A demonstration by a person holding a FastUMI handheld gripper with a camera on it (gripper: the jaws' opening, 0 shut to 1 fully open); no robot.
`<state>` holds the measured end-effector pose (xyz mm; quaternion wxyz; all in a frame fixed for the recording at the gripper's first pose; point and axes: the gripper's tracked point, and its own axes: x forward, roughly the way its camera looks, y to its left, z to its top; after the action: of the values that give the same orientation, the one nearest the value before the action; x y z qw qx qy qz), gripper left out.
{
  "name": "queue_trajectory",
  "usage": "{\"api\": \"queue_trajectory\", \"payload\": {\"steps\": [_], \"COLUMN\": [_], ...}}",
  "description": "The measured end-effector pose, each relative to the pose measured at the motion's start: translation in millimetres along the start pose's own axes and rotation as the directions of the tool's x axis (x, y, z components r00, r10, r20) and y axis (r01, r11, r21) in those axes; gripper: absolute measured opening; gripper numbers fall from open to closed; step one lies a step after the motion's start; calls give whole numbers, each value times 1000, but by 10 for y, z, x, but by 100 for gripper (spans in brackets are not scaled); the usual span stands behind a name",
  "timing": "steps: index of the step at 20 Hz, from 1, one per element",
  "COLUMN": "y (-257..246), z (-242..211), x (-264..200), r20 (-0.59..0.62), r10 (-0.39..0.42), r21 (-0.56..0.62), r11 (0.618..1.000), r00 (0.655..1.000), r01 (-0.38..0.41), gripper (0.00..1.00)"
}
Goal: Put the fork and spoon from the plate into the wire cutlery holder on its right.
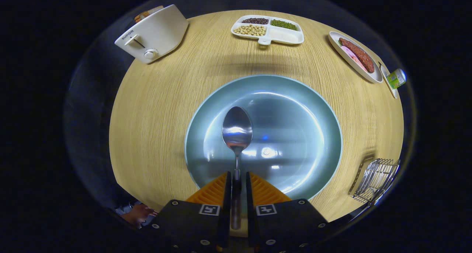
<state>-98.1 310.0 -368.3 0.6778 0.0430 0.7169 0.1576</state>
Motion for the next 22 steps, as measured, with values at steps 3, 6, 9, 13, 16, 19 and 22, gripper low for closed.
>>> {"api": "queue_trajectory", "payload": {"steps": [3,6,9,13,16,19,22], "y": [39,-15,-65,-346,-626,-887,-1126], "z": [1,36,82,105,91,94,79], "x": [27,-2,-5,-334,-591,-861,-1179], "r20": [7,42,74,130,167,215,267], "r10": [24,29,45,55,41,12,-10], "r21": [33,43,74,118,140,153,169], "r11": [999,999,996,990,988,987,985], "r00": [1000,999,996,990,985,977,964], "r01": [-24,-31,-50,-71,-65,-46,-37], "gripper": [11,5,5,5,5,4,5]}}
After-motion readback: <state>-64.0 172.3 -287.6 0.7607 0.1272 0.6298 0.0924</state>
